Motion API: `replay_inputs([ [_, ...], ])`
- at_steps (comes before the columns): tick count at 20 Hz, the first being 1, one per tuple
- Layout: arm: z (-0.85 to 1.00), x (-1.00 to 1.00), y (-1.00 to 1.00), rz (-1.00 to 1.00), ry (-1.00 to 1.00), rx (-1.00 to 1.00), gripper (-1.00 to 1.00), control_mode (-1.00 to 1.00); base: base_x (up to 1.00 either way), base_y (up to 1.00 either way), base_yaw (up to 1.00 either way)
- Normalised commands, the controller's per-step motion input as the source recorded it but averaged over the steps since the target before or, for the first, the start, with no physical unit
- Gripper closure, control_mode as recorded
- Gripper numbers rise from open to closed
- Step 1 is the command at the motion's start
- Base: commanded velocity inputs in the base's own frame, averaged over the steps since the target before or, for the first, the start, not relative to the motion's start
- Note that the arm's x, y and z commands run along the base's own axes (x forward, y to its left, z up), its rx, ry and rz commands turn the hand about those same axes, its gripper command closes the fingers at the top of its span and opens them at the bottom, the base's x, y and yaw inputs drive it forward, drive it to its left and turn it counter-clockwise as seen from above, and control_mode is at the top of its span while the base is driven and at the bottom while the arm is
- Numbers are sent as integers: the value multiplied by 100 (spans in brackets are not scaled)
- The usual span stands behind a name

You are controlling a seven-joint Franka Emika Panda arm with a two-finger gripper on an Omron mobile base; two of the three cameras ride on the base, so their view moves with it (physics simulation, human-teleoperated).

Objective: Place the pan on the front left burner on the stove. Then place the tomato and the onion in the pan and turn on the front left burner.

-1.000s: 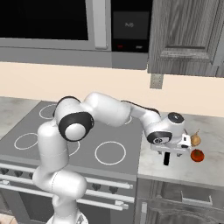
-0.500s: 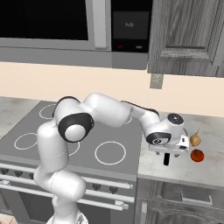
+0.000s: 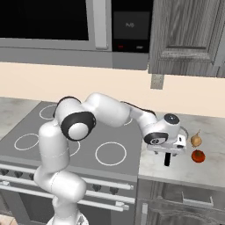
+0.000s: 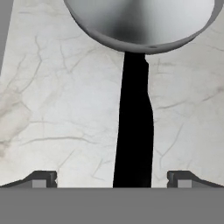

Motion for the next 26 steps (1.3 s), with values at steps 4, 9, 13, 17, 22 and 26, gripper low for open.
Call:
replay_inputs([
  [4,-15,22,-4,0,0,0,-100,-100,0,0,0],
  [9,-4,1,-11,0,0,0,-100,-100,0,0,0],
  [13,0,0,-20,0,0,0,-100,-100,0,0,0],
  [17,-4,0,-9,0,0,0,-100,-100,0,0,0],
  [22,-20,0,0,0,1,0,-100,-100,0,0,0],
  [26,-5,0,0,0,0,0,-100,-100,0,0,0],
])
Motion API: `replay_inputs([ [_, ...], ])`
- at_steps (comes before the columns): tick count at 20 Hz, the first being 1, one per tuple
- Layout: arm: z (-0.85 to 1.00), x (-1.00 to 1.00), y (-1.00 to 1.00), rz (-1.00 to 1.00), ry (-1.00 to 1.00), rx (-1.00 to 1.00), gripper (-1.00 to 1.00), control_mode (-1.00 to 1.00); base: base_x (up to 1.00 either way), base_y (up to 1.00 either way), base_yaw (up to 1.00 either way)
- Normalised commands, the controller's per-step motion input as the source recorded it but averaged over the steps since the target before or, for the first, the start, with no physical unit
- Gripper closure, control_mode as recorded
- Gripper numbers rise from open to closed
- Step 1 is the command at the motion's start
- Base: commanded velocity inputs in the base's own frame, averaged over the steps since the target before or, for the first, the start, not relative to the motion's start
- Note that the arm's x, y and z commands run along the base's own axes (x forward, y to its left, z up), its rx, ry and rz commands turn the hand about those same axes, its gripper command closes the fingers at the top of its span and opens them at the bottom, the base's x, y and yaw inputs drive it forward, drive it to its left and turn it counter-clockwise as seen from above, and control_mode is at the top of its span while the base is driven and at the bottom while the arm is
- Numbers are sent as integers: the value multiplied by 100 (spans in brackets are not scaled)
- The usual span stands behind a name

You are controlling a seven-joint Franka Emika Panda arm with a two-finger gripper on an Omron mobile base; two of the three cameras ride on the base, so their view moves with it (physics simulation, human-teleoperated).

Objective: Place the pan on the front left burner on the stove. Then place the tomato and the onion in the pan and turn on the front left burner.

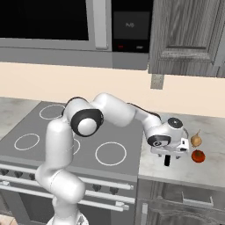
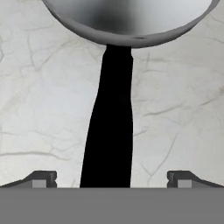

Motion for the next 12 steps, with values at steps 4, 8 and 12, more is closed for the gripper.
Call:
replay_inputs([
  [4,0,0,0,0,0,0,-100,-100,0,0,0],
  [8,0,0,0,0,0,0,100,-100,0,0,0],
  [12,0,0,0,0,0,0,100,-100,0,0,0],
])
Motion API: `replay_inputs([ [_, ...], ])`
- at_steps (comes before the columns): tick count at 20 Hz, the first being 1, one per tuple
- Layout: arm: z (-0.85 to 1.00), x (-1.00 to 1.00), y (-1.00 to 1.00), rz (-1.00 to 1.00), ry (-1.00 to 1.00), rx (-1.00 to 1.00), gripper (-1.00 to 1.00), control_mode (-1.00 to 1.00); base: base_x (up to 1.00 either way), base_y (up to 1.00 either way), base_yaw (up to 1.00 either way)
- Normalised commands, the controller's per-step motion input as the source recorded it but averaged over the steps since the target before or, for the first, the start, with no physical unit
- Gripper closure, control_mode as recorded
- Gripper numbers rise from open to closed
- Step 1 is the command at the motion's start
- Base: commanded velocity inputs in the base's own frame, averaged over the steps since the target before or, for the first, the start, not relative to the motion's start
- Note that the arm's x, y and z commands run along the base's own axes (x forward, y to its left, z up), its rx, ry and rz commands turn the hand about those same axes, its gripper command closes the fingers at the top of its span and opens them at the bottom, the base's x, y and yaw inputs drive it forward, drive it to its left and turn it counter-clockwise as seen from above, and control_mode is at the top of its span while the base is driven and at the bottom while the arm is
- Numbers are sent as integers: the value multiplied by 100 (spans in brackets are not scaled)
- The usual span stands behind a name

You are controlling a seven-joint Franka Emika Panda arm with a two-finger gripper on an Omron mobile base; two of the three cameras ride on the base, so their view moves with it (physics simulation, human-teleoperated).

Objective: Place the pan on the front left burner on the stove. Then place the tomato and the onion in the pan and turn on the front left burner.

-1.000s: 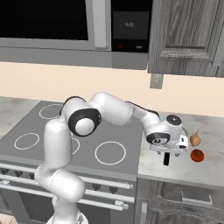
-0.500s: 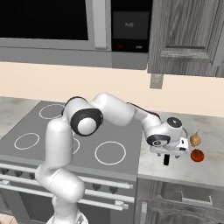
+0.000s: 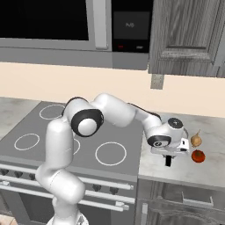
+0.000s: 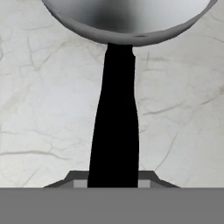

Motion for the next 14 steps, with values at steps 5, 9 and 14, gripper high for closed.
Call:
replay_inputs([
  [5,9,-1,0,2,0,1,100,-100,0,0,0],
  [9,35,-2,0,5,0,0,100,-100,0,0,0],
  [14,43,-26,5,7,0,0,100,-100,0,0,0],
])
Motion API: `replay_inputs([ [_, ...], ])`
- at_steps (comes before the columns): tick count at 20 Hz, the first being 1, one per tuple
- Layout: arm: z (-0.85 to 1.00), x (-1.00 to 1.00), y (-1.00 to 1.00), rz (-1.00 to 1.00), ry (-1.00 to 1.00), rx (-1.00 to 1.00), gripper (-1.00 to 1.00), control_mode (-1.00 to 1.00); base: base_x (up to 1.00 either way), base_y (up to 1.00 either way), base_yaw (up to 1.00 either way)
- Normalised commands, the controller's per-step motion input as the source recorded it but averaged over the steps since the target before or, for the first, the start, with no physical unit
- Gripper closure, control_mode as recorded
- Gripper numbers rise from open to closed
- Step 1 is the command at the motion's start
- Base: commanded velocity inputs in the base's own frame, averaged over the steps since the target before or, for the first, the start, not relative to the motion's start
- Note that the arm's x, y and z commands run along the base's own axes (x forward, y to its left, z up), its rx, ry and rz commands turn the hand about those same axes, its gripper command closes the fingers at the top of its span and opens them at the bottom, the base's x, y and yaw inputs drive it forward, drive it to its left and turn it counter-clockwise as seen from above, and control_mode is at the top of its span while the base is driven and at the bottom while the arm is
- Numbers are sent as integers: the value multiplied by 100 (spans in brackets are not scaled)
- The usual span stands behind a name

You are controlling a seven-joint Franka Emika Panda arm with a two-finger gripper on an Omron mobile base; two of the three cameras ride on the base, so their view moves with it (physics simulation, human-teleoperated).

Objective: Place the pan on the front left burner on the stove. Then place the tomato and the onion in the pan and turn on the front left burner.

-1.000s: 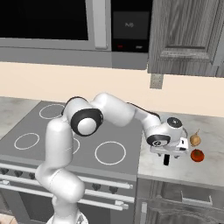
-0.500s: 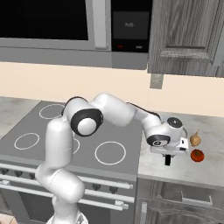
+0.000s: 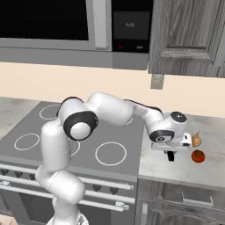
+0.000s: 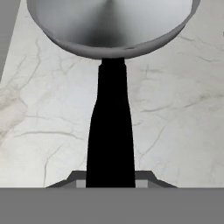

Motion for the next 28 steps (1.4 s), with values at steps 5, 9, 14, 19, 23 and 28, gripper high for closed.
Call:
replay_inputs([
  [5,36,-16,6,1,-6,0,100,-100,0,0,0],
  [9,33,0,0,0,-14,2,100,-100,0,0,0],
  [14,41,-13,10,0,-11,0,100,-100,0,0,0],
  [19,50,-40,28,1,-4,0,100,-100,0,0,0],
  [23,38,-30,44,0,0,0,100,-100,0,0,0],
  [28,29,-25,59,0,0,-3,100,-100,0,0,0],
])
